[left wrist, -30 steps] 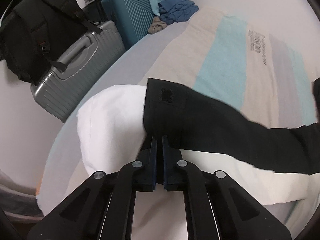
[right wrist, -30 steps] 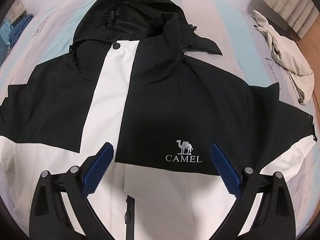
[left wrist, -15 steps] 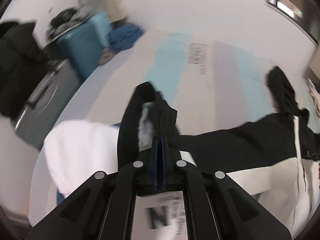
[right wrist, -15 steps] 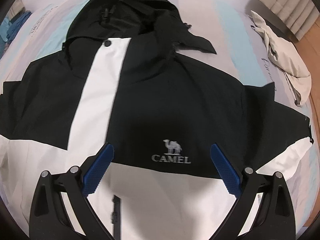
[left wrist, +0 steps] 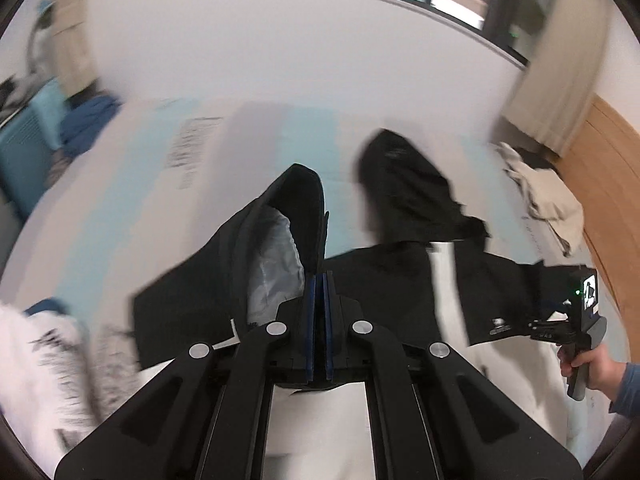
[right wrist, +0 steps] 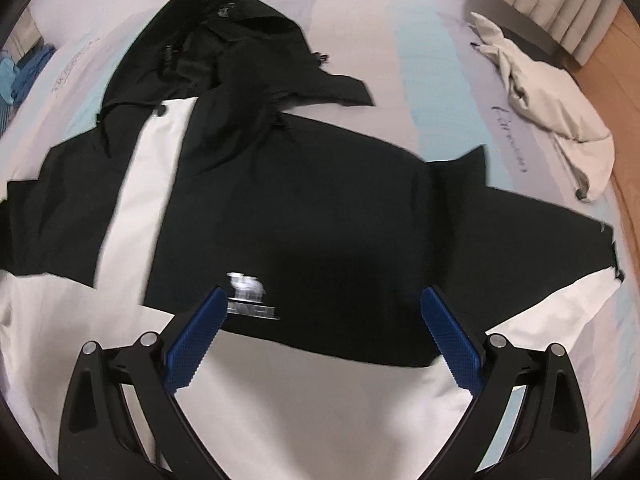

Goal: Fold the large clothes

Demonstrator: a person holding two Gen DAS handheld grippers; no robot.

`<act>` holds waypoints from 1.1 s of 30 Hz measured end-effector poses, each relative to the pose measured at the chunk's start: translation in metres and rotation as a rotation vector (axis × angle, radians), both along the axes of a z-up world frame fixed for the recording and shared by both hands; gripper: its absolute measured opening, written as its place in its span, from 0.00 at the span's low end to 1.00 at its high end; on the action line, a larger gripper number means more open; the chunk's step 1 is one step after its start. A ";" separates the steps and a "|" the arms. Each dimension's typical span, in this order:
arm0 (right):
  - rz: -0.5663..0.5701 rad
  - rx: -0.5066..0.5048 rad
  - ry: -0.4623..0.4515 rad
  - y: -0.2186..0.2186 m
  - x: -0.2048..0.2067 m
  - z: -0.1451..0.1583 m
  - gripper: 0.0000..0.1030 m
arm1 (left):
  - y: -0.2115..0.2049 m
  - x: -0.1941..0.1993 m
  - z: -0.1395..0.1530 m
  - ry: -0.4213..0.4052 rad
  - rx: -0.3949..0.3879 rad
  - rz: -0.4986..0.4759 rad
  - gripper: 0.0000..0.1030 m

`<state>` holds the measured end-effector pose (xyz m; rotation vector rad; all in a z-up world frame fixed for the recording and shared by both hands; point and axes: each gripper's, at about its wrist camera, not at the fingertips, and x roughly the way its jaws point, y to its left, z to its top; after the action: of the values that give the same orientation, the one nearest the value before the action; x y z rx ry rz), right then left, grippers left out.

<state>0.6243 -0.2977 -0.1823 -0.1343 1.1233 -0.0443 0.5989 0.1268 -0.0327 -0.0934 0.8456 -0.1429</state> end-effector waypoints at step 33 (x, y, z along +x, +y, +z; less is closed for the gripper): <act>-0.034 0.104 -0.007 -0.135 -0.041 -0.024 0.91 | -0.230 0.025 -0.198 0.235 0.231 0.059 0.64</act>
<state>0.5835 -0.4323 -0.2061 -0.0226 1.1187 -0.0166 0.6239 -0.1036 -0.2302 0.0836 1.0867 0.0222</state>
